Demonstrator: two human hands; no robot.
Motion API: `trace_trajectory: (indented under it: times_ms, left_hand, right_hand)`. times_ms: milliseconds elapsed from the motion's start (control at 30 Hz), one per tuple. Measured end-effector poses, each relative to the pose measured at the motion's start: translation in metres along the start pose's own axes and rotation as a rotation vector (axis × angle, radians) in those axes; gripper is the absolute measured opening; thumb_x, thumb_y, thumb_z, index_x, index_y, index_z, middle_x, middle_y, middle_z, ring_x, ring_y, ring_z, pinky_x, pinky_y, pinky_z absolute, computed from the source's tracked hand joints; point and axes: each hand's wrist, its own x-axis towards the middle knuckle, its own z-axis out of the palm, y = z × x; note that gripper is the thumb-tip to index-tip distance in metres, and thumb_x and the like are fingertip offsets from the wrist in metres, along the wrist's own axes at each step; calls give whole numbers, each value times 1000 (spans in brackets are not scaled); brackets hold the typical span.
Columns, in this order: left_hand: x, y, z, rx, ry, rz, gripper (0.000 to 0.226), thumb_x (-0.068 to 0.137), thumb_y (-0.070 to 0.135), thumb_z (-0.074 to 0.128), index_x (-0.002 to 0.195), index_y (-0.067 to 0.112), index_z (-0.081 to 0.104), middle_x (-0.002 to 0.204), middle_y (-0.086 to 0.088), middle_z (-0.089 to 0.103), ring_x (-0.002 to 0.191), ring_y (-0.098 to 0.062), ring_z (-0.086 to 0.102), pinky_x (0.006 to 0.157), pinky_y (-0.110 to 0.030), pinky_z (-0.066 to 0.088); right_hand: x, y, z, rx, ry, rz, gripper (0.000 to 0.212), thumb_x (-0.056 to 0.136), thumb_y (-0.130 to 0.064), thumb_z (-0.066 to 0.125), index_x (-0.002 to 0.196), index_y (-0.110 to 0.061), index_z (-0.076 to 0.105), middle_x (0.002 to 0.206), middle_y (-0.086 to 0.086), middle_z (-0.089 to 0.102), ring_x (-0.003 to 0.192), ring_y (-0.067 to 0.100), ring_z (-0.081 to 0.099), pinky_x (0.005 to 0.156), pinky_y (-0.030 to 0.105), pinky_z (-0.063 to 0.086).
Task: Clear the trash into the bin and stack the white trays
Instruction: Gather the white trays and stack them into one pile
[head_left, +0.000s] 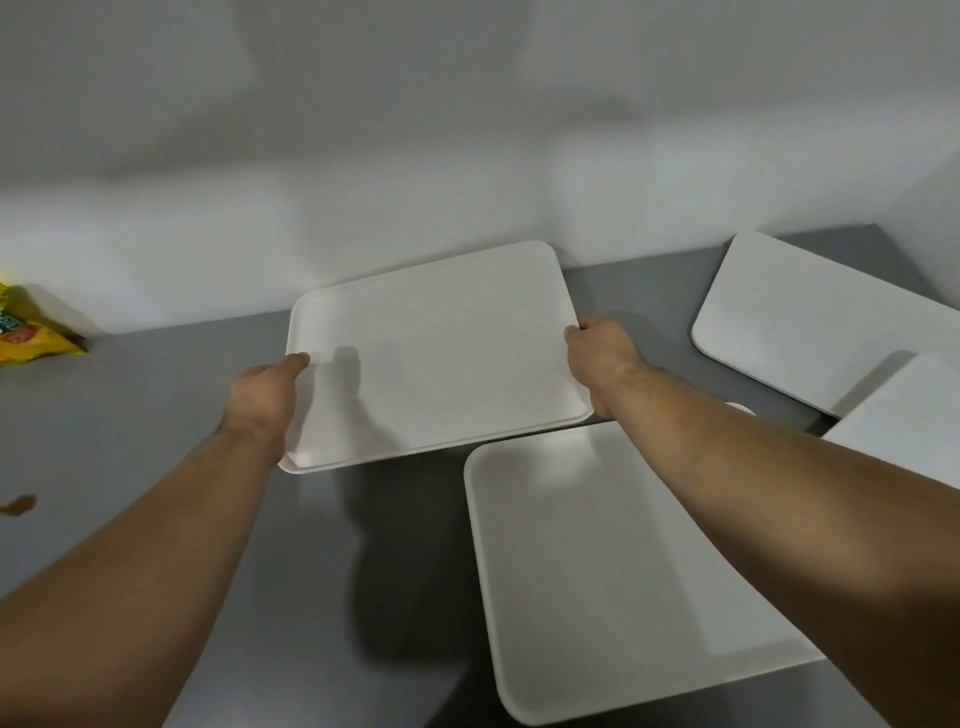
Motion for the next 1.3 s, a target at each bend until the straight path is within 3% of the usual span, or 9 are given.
trace_trajectory:
  times_ms: [200, 333, 467, 633, 733, 833, 1000, 1133, 1300]
  left_hand:
    - [-32, 14, 8, -155, -165, 52, 48, 93, 50, 56, 111, 8, 71, 96, -14, 74, 81, -34, 68, 68, -43, 54]
    - [-78, 16, 23, -216, -274, 83, 34, 89, 54, 54, 88, 26, 74, 82, -1, 73, 75, -26, 63, 61, -32, 48]
    - [-133, -2, 46, -405, -473, 28, 51, 92, 62, 62, 116, 19, 75, 114, -10, 75, 104, -33, 71, 97, -53, 56]
    - [-197, -32, 76, -566, -556, -225, 64, 99, 65, 46, 121, 13, 75, 114, -15, 77, 99, -35, 75, 82, -46, 61]
    - [-221, -55, 87, -386, -398, -245, 48, 98, 57, 57, 101, 15, 78, 89, -9, 81, 81, -31, 78, 68, -42, 63]
    - [-238, -72, 96, -228, -355, -116, 17, 102, 30, 57, 101, 20, 71, 95, -10, 78, 89, -33, 74, 72, -46, 62]
    - [-250, -91, 102, 48, -190, 149, 19, 103, 19, 46, 92, 19, 62, 88, -7, 69, 88, -33, 69, 66, -41, 54]
    - [-250, -97, 100, 238, -116, 241, 20, 105, 20, 45, 111, 14, 64, 97, -6, 69, 90, -29, 67, 79, -42, 56]
    - [-249, -100, 95, 356, -130, 304, 20, 98, 17, 46, 104, 20, 65, 95, -1, 69, 86, -24, 67, 73, -43, 59]
  right_hand:
    - [-22, 8, -59, -185, 259, -272, 23, 104, -21, 39, 84, -12, 46, 71, 0, 50, 64, 22, 48, 61, 34, 32]
    - [-46, 39, -116, -195, 321, -292, 25, 104, -24, 41, 98, -5, 58, 87, 8, 59, 82, 30, 52, 72, 34, 34]
    - [-77, 88, -162, -216, 324, -226, 25, 103, -31, 43, 93, -16, 60, 82, 2, 65, 80, 28, 60, 73, 36, 41]
    - [-105, 161, -195, -265, 335, -161, 25, 105, -36, 41, 101, -23, 62, 85, -5, 68, 78, 19, 60, 81, 40, 45]
    - [-112, 196, -203, -290, 333, -119, 22, 106, -35, 41, 97, -27, 60, 83, -11, 64, 74, 9, 54, 80, 39, 41]
    - [-114, 217, -200, -337, 308, -114, 22, 107, -33, 41, 99, -23, 59, 82, -7, 61, 74, 18, 55, 79, 40, 43]
    - [-119, 227, -183, -379, 320, -135, 24, 104, -27, 44, 86, -16, 53, 75, 2, 60, 71, 28, 57, 69, 37, 42]
    - [-121, 227, -176, -386, 315, -187, 28, 98, -13, 48, 72, -21, 40, 68, -1, 49, 64, 23, 51, 62, 33, 34]
    - [-120, 224, -176, -443, 328, -207, 22, 97, -9, 44, 76, -17, 45, 83, 9, 53, 77, 31, 52, 71, 36, 43]
